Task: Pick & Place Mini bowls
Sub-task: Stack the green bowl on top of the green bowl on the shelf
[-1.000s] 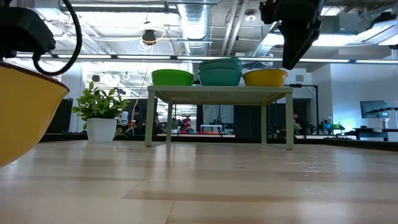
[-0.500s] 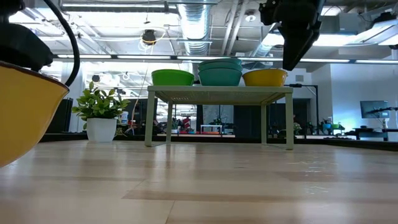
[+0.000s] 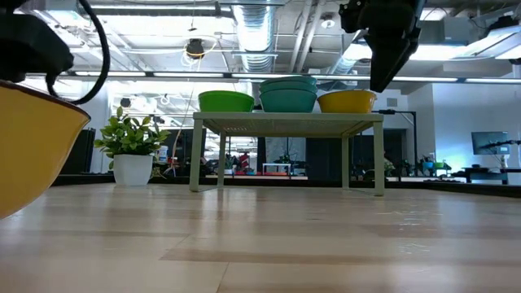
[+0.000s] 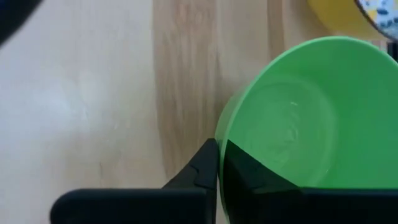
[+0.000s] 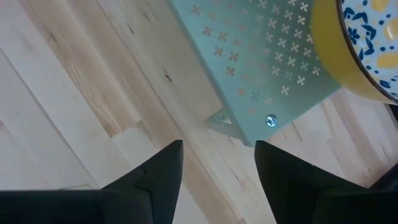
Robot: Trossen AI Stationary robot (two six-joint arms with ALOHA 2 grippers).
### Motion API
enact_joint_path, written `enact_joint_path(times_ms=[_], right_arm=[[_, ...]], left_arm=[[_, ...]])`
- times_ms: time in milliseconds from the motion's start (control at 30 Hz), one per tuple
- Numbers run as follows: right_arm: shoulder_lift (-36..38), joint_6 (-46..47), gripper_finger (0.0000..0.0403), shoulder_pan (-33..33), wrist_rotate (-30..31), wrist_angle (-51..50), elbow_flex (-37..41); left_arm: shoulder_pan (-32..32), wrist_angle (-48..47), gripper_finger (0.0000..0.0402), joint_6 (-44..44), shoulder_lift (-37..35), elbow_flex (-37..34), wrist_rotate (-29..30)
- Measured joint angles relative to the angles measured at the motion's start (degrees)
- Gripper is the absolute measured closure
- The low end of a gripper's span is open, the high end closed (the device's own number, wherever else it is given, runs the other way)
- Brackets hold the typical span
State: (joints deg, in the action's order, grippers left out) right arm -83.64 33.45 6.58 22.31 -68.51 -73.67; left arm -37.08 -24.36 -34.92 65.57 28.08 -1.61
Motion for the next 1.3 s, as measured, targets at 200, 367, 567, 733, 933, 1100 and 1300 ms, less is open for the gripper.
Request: enact_joint_path(times_ms=[200, 367, 567, 733, 933, 1100, 1300], right_arm=[[0.0, 0.0, 0.021, 0.0, 0.0, 0.0, 0.0], [0.0, 0.0, 0.0211, 0.0, 0.0, 0.0, 0.0], [0.0, 0.0, 0.0209, 0.0, 0.0, 0.0, 0.0], [0.0, 0.0, 0.0214, 0.0, 0.0, 0.0, 0.0], [0.0, 0.0, 0.0216, 0.0, 0.1, 0.1, 0.0], [0.0, 0.0, 0.0216, 0.0, 0.2, 0.4, 0.0], [0.0, 0.0, 0.022, 0.0, 0.2, 0.4, 0.0]], left_arm=[[1.8, -0.1, 0.0389, 0.0, -3.4, 0.6, 6.8], [6.7, -0.1, 0.0393, 0.0, -7.1, 2.8, 9.4], [13.6, 0.0, 0.0389, 2.2, -10.0, 5.1, 10.9], [18.9, -0.1, 0.0392, 3.6, -10.1, 7.6, 14.3], [25.0, -0.1, 0.0389, 9.4, -10.1, 11.4, 17.5], [29.1, 0.2, 0.0392, 12.2, -10.1, 15.3, 27.1], [35.6, 1.5, 0.0391, 15.5, -10.1, 18.3, 30.4]])
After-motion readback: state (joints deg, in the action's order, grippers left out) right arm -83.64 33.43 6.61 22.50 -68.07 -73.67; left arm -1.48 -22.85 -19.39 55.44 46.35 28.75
